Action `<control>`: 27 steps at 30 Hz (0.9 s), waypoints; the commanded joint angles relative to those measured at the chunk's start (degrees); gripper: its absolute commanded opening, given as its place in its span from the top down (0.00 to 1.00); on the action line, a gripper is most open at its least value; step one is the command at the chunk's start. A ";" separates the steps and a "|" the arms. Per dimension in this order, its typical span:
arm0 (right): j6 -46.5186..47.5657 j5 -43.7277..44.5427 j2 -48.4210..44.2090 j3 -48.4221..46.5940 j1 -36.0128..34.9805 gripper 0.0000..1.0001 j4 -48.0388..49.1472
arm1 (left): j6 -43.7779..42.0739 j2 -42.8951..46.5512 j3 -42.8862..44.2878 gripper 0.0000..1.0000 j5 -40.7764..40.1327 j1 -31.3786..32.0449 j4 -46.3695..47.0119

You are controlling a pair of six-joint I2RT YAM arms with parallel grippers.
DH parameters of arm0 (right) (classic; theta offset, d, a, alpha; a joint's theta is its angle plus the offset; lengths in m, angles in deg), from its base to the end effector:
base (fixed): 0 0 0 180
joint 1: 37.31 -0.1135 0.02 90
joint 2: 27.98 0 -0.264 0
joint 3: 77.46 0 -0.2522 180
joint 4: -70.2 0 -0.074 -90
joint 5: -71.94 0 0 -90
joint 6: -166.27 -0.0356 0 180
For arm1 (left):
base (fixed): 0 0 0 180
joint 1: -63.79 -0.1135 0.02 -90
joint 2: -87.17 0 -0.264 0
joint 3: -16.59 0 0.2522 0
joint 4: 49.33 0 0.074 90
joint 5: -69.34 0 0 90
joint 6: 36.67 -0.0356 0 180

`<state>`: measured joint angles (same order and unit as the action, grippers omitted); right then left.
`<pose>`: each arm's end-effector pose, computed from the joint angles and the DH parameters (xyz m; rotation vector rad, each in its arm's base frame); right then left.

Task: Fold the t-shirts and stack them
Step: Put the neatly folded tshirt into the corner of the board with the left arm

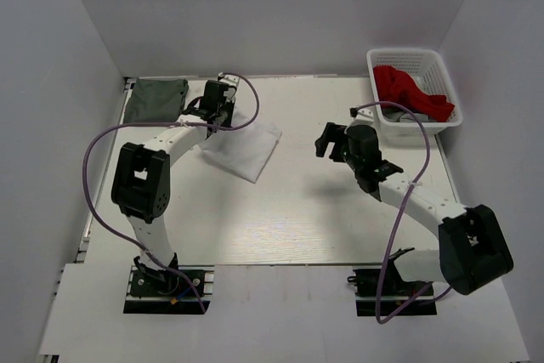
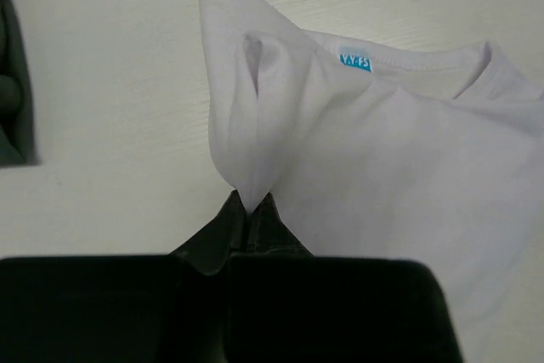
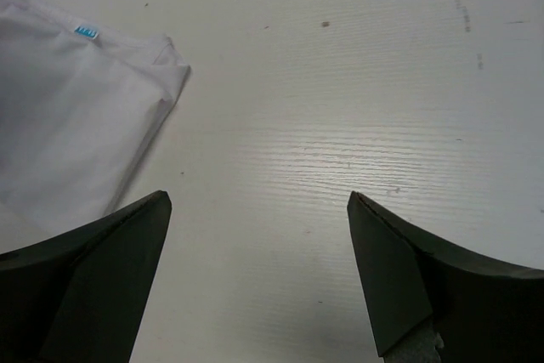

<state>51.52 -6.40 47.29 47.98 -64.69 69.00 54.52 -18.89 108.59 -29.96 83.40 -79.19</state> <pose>0.2606 0.1269 0.2390 0.0903 1.9643 0.4025 0.3941 -0.1343 0.2302 0.2925 2.3063 0.0075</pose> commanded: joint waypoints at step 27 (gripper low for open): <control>1.11 24.20 8.84 -6.14 0.39 0.10 -3.85 | -22.54 -9.78 26.88 1.00 0.06 -16.45 -1.93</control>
<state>53.49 15.04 55.33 44.55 -64.43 64.26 35.20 -29.65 132.76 -33.61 67.77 -81.31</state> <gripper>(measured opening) 0.904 0.039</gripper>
